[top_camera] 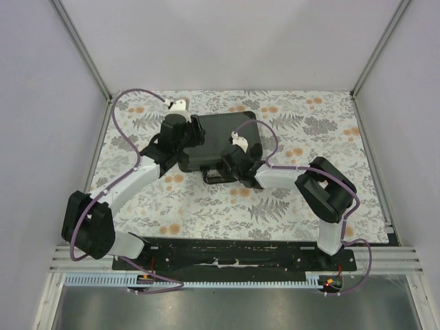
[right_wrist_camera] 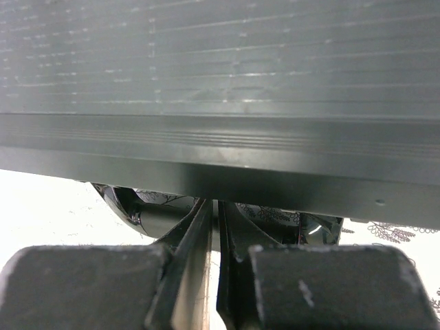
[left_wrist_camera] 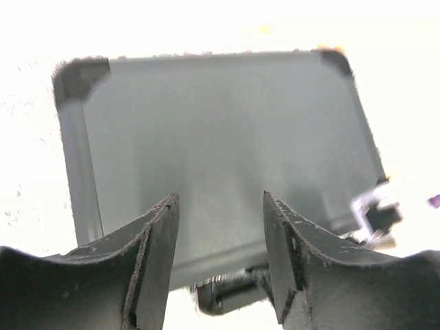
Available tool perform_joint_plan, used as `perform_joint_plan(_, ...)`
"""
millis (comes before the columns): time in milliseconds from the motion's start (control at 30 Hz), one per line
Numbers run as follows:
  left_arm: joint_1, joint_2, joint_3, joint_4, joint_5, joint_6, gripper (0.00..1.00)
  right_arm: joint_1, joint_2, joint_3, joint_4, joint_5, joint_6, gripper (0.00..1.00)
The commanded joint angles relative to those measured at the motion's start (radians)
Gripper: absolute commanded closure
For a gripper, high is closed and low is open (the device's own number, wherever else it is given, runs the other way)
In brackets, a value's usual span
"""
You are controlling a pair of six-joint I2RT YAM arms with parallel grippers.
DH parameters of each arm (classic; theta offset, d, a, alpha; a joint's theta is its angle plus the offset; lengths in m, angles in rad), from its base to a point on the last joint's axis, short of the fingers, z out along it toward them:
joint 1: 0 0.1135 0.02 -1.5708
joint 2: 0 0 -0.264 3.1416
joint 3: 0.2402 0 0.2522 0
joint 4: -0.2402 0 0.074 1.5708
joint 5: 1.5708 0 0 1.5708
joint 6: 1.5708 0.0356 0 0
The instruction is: Pack up texas hold em set
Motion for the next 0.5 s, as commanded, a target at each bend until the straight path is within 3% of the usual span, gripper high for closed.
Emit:
perform_joint_plan(0, 0.054, 0.039, 0.177, -0.046, -0.021, 0.069, 0.39, -0.005, 0.050, -0.027, 0.085, 0.070, 0.029, 0.88)
perform_joint_plan(67, 0.091, 0.087, 0.242, -0.078, -0.005, 0.072, 0.32, -0.005, 0.050, -0.032, 0.089, 0.067, 0.030, 0.87)
perform_joint_plan(233, 0.194, 0.225, 0.381, -0.155, 0.033, 0.058, 0.25, -0.005, 0.050, -0.038, 0.091, 0.062, 0.026, 0.87)
perform_joint_plan(467, 0.300, 0.400, 0.478, -0.105, 0.117, 0.039, 0.23, -0.005, 0.059, -0.042, 0.092, 0.058, 0.032, 0.87)
